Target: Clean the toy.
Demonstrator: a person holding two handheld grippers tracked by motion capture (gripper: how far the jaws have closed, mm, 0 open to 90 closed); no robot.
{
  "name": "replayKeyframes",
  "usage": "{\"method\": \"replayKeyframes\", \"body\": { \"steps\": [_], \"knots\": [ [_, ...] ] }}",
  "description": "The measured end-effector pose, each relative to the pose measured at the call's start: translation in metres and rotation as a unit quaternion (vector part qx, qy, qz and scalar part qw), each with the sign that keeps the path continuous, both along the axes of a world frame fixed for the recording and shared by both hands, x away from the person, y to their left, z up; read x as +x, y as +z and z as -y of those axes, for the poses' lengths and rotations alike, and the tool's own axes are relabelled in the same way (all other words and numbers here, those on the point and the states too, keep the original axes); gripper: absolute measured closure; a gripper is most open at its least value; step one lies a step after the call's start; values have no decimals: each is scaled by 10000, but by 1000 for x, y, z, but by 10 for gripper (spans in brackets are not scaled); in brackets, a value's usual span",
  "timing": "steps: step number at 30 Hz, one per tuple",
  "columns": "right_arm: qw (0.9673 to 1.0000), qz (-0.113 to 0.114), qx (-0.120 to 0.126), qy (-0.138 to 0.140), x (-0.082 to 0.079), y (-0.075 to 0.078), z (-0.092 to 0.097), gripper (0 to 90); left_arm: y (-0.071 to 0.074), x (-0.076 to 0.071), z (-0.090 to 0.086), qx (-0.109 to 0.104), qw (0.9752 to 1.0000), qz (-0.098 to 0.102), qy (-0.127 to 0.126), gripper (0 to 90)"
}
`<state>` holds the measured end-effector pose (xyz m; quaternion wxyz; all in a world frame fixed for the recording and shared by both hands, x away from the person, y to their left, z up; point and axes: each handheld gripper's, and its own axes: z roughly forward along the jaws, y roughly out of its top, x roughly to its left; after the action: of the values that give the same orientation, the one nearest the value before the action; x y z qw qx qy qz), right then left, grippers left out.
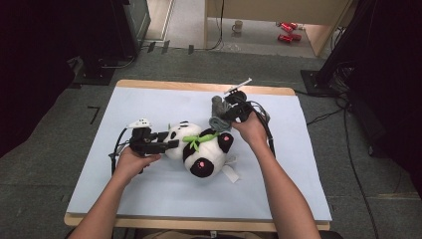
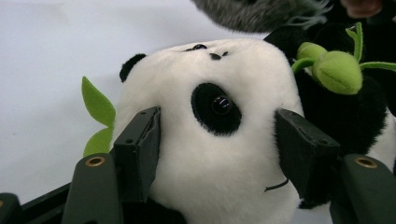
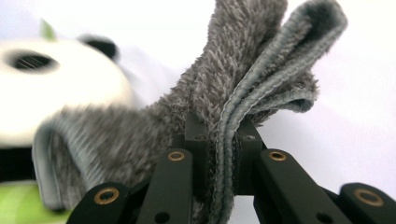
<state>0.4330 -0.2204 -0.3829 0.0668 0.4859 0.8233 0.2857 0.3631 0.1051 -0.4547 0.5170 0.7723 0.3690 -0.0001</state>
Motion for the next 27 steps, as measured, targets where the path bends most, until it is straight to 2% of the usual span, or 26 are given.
{"method": "replayKeyframes", "body": {
  "steps": [1, 4, 8, 10, 12, 13, 14, 18, 20, 22, 23, 25, 27],
  "knots": [
    [10000, 0, 0, 0, 0, 0, 0, 810, 0, 0, 0, 0, 10000, 0, 0, 352],
    [9996, 144, 220, 95, -2, 15, -5, 810, 1, -1, 0, 37, 10000, 9, 7, 350],
    [9981, 275, 429, 341, -6, 35, -23, 809, 1, -1, 1, 46, 10000, 34, 11, 340],
    [9965, 396, 578, 454, -7, 46, -35, 809, 0, -1, 0, 17, 10000, 33, -11, 332],
    [9939, 450, 841, 549, -9, 55, -46, 809, 0, -1, 0, 30, 10000, 54, -25, 330],
    [9932, 444, 897, 597, -10, 57, -50, 809, 0, -1, 0, 31, 10000, 60, -30, 329],
    [9909, 395, 1036, 767, -13, 61, -63, 809, 0, -1, 0, 15, 10000, 59, -25, 327],
    [9874, 295, 1161, 1031, -19, 60, -82, 808, 0, -1, 0, 7, 10000, 96, -25, 318],
    [9854, 157, 1143, 1248, -24, 51, -103, 807, 1, -1, 0, -48, 9999, 110, -41, 283],
    [9852, 116, 1154, 1261, -25, 48, -107, 807, 1, 0, -1, -64, 9999, 62, -74, 277],
    [9848, 25, 1138, 1316, -25, 41, -112, 807, 2, 0, -1, -31, 9999, 85, -86, 269],
    [9865, -73, 902, 1363, -25, 29, -119, 807, 3, -1, 1, 39, 9999, 135, -94, 254],
    [9897, -208, 600, 1281, -24, 16, -120, 807, 4, -1, 0, 116, 9997, 174, -93, 235]
  ]
}}
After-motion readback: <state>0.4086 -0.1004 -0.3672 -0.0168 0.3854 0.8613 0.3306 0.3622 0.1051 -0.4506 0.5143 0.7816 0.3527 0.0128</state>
